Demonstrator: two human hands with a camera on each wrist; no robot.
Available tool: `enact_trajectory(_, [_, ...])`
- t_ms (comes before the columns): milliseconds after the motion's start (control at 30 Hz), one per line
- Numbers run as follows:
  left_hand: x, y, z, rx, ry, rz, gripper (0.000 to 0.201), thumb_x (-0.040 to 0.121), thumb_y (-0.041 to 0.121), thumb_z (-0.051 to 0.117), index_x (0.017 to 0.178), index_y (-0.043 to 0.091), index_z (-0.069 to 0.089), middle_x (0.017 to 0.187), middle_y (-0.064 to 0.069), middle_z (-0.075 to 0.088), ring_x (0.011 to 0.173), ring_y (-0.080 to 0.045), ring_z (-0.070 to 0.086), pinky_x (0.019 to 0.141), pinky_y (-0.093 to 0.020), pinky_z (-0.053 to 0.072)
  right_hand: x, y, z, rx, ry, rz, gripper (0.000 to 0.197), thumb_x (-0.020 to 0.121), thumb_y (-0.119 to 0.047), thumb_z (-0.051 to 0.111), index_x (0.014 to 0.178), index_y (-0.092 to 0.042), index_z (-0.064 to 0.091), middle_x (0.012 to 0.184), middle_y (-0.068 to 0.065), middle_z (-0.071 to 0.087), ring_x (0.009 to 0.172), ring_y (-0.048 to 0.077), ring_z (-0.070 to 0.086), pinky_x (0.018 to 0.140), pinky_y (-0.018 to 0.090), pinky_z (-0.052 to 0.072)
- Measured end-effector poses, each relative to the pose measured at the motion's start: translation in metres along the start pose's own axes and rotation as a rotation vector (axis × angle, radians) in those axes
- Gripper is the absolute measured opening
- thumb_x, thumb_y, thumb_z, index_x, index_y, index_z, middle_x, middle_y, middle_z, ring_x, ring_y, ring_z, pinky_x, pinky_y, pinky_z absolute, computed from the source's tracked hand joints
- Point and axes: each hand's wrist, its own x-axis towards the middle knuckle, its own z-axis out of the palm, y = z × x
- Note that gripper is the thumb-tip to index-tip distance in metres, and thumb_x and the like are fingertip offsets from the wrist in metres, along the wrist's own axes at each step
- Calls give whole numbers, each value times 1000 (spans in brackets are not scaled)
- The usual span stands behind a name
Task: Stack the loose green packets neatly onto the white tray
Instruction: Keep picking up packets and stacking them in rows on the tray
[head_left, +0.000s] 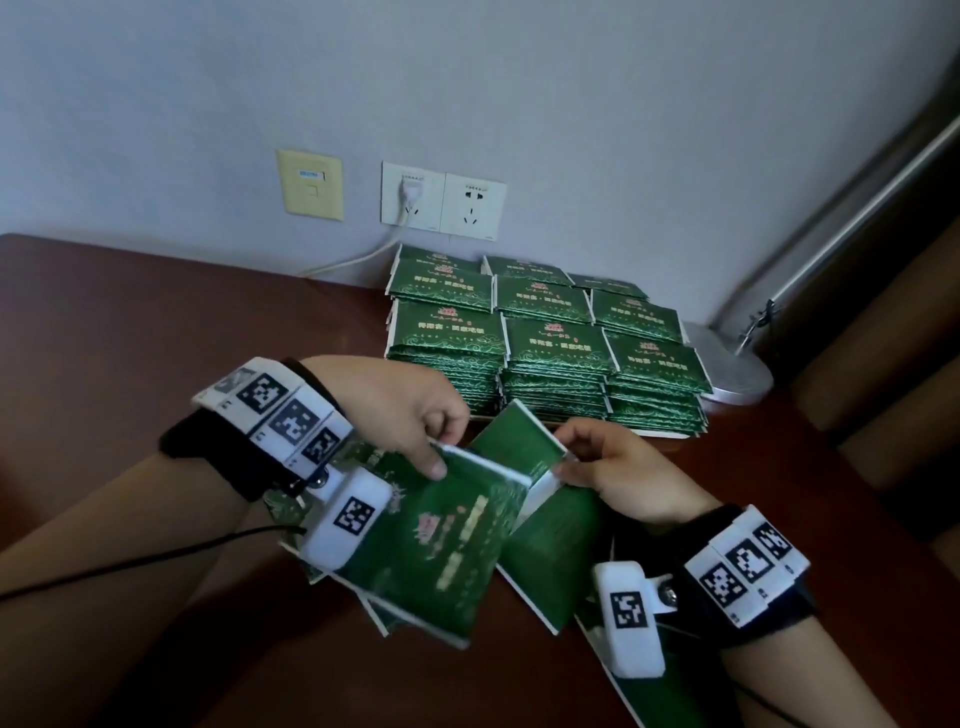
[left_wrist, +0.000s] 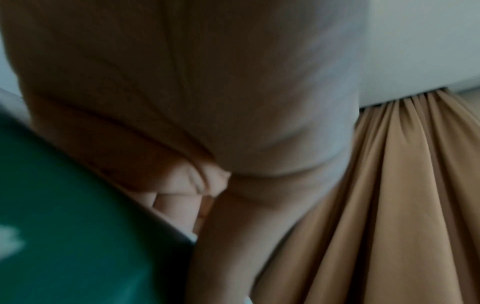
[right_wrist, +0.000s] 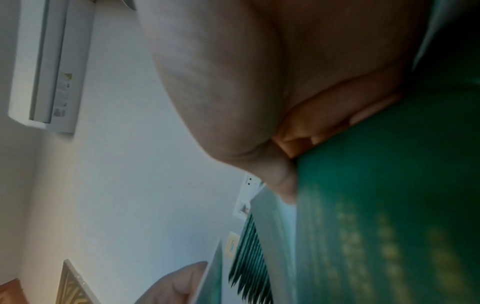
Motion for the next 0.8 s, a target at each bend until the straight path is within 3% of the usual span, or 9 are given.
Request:
enact_trajectory(67, [-5,-8,-8,-120,69,22,16,90,22,71,91,21,55,70,-10,58,55,-23,42,56,-33,37,-2,0,-6,137,57,35,11,94,4,57,92,-6,58,76,11,68,66,23,64,64,33,53])
enact_trajectory(133, [-9,-15,-13,-217,119,6,19,95,18,65,105,20,49,75,-13,59,53,-16,40,52,-27,36,-4,-3,-9,284,103,65,8,95,3,55,94,-5,57,79,16,68,66,26,65,66,37,54])
enact_trajectory(233, [-13,-17,-18,-369,68,39,31,96,5,58,113,26,42,96,-22,68,70,-23,56,70,-34,48,-6,-3,-12,310,29,79,14,91,-3,64,104,-1,58,94,19,72,78,31,70,74,42,58])
enact_trajectory(300, [-15,-15,-18,-285,5,39,44,91,-5,60,120,27,47,99,-7,70,80,-18,65,74,-29,53,-6,0,-12,243,-87,55,34,83,1,71,114,-3,60,108,22,71,94,40,70,84,50,57])
enact_trajectory(367, [-13,-14,-16,-176,-78,32,58,83,-8,68,125,29,54,106,2,68,90,-11,69,80,-31,57,-5,1,-11,217,-125,40,43,80,15,65,117,-7,63,113,22,70,100,41,69,87,52,56])
enact_trajectory(467, [-8,-11,-9,-18,-149,-13,66,75,-4,76,117,44,60,115,14,63,102,-15,67,90,-47,56,-5,0,-11,138,-46,35,50,80,24,56,108,-14,71,107,12,74,96,30,71,86,49,57])
enact_trajectory(567, [-5,-7,-7,67,-106,-46,62,75,0,79,115,45,63,120,17,59,106,-10,62,96,-40,52,-5,1,-12,148,51,46,55,80,27,47,92,-18,77,97,9,76,88,30,72,78,44,59])
enact_trajectory(667, [-10,-10,-10,20,-55,-8,50,78,5,79,103,47,67,113,18,67,103,-3,63,97,-33,50,-2,1,-13,185,131,62,55,78,26,39,64,-19,67,87,14,70,69,29,64,62,35,53])
enact_trajectory(800, [-18,-12,-16,-49,51,3,31,83,13,77,101,38,75,97,22,73,92,3,67,90,-26,51,0,-1,-14,247,169,114,43,85,22,33,70,-10,58,100,24,68,71,28,61,60,32,51])
